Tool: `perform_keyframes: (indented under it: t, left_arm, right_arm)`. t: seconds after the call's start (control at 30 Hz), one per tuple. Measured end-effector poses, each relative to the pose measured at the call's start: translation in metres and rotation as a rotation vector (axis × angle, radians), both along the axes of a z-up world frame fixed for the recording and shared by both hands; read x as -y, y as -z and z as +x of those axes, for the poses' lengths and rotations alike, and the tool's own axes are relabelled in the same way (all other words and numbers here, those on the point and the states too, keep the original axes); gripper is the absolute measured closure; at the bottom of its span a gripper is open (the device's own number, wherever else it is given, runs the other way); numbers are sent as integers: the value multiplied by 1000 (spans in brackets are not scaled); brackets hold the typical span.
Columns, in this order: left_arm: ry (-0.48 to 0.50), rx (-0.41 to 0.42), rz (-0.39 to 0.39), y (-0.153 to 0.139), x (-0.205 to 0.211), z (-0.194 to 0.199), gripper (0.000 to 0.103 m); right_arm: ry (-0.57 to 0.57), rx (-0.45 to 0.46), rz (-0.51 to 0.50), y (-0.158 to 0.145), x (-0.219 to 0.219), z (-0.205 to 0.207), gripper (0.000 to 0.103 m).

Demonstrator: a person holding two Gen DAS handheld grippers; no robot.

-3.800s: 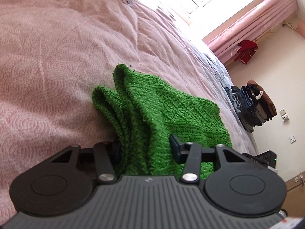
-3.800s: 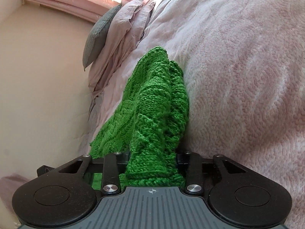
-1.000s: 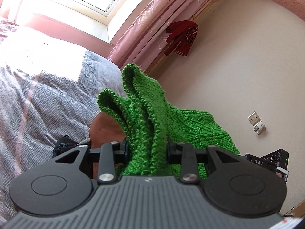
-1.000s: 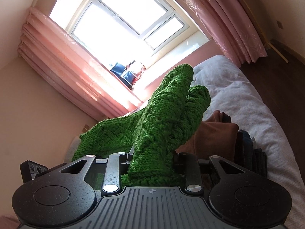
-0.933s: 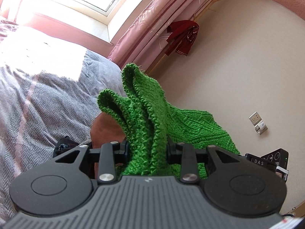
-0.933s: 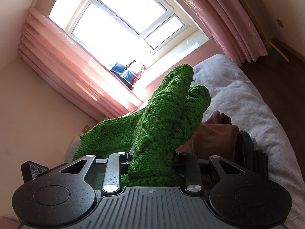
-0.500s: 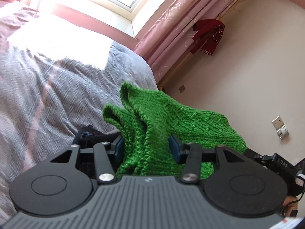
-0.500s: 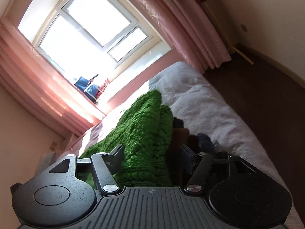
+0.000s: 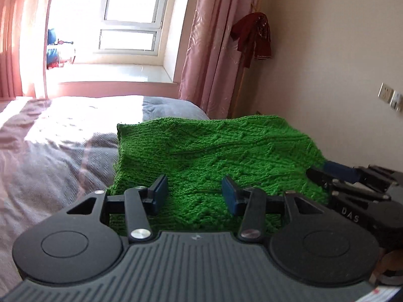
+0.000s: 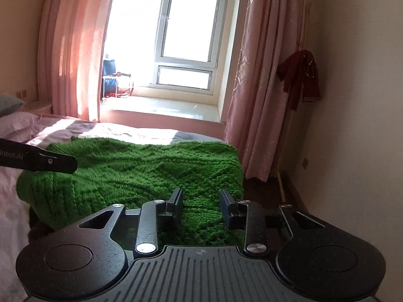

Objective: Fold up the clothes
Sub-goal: 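Lower the vest onto the dark clothes stack with both grippers and release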

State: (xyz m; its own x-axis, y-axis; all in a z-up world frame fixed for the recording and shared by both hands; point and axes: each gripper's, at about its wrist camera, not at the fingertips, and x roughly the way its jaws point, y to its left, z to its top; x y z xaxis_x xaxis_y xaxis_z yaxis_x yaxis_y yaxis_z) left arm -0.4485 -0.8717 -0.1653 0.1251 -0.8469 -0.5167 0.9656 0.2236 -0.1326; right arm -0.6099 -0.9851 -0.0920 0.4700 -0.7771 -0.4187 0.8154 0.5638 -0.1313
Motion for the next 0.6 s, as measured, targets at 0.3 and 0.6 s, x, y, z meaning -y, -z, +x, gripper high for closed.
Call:
perform_keyframes:
  t: [0.3, 0.6]
  left_arm:
    - [16, 16, 47, 15, 25, -3, 61]
    - [-27, -21, 65, -13, 9, 7, 61]
  right_arm:
    - [58, 185, 121, 18, 4, -21, 74]
    - [33, 153, 161, -24, 14, -14, 73]
